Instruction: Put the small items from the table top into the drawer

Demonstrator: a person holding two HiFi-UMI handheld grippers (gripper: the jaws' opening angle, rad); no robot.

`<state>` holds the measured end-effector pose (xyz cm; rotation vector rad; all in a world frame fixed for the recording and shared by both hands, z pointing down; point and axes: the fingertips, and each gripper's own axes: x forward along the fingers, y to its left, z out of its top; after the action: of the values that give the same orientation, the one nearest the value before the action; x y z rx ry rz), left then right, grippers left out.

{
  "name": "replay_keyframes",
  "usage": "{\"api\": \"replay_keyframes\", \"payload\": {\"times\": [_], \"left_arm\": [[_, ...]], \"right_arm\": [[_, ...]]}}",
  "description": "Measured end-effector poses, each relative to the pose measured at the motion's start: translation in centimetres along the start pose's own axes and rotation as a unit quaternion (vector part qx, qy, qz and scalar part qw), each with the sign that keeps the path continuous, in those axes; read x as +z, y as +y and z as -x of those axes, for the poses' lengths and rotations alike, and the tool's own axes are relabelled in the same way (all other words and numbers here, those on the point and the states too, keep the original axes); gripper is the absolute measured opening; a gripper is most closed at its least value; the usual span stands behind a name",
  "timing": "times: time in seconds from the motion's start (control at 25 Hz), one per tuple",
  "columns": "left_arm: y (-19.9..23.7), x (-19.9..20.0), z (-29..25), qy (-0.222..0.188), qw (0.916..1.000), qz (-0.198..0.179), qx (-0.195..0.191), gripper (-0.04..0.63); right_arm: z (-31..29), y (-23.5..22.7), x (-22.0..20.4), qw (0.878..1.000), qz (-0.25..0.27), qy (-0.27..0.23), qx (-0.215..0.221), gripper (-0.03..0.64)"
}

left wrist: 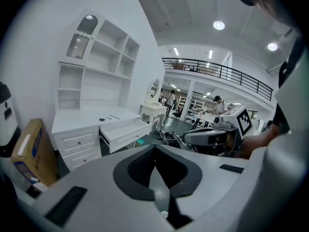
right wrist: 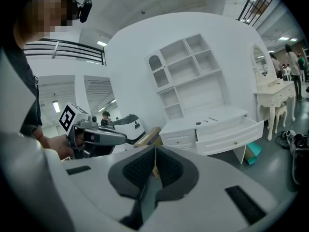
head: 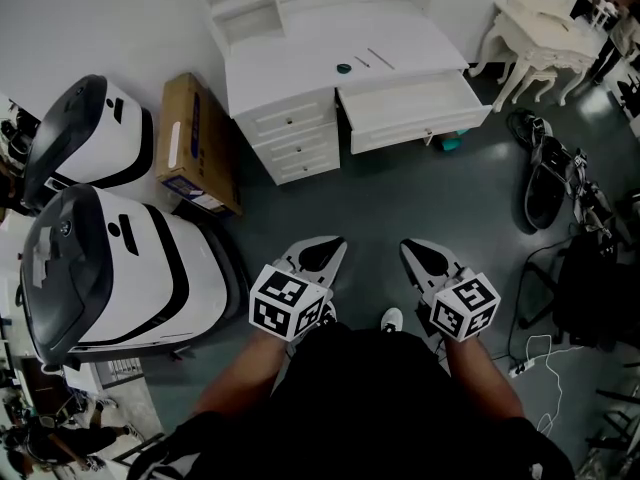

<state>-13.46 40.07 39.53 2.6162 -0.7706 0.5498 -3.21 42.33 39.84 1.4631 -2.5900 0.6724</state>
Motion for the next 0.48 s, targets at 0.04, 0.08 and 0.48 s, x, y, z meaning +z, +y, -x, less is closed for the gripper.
{"api": "replay_keyframes", "payload": {"times": [0.04, 0.08, 0.48], "left_arm": [[0.2, 0.0, 0.0, 0.000, 1.0000, -0.001, 0.002, 0.003], [0.4, -0.1, 0.1, 0.001, 1.0000, -0.001, 0.003, 0.004], [2.4, -1.5, 1.3, 0.011, 0.9996, 0.016, -0.022, 0.003]], "right_arm": [[0.0, 0.0, -0.1, 1.000, -0.002, 0.001, -0.001, 0.028], [-0.1, 0.0, -0.3, 1.000, -0.004, 0.003, -0.002, 0.028], [-1.9, 1.0, -1.2, 0.999, -0.019, 0.006, -0.026, 0.028]]}}
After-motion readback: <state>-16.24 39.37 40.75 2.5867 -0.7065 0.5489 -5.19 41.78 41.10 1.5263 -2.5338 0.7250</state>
